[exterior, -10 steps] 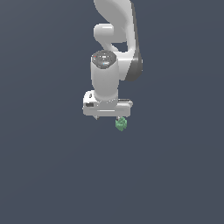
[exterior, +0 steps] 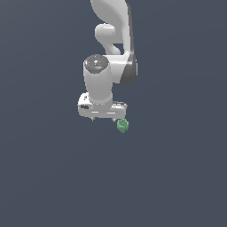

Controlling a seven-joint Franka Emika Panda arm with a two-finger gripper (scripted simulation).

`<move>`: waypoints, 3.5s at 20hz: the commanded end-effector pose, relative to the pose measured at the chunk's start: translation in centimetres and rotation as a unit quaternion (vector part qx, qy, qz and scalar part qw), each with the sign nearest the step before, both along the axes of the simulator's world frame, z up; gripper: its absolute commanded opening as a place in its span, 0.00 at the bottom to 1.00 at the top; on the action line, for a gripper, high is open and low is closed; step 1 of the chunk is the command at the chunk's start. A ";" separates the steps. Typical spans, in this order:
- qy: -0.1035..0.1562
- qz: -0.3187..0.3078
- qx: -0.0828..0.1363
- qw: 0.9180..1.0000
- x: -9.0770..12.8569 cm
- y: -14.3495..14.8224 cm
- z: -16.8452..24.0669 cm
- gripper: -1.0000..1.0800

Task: Pick up the object and move it to a goal position.

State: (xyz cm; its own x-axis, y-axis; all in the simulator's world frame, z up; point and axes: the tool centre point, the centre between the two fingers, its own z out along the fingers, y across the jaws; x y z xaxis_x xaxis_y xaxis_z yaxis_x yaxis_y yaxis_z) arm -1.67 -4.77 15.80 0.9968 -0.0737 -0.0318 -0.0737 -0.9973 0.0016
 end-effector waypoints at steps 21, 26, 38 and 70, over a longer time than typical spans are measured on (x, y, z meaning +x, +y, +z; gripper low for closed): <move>0.000 -0.089 -0.003 0.996 -0.7 1.7 -1.0 0.96; -0.003 -0.143 -0.004 0.990 -1.1 3.1 -1.5 0.96; -0.008 -0.272 -0.007 0.962 -2.2 6.3 -2.6 0.96; -0.014 -0.428 -0.007 0.904 -3.9 10.2 -5.1 0.96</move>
State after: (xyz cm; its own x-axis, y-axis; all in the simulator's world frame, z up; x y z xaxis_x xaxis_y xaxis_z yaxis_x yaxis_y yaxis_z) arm -5.49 5.37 11.16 0.5754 -0.8179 0.0003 -0.8179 -0.5754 -0.0007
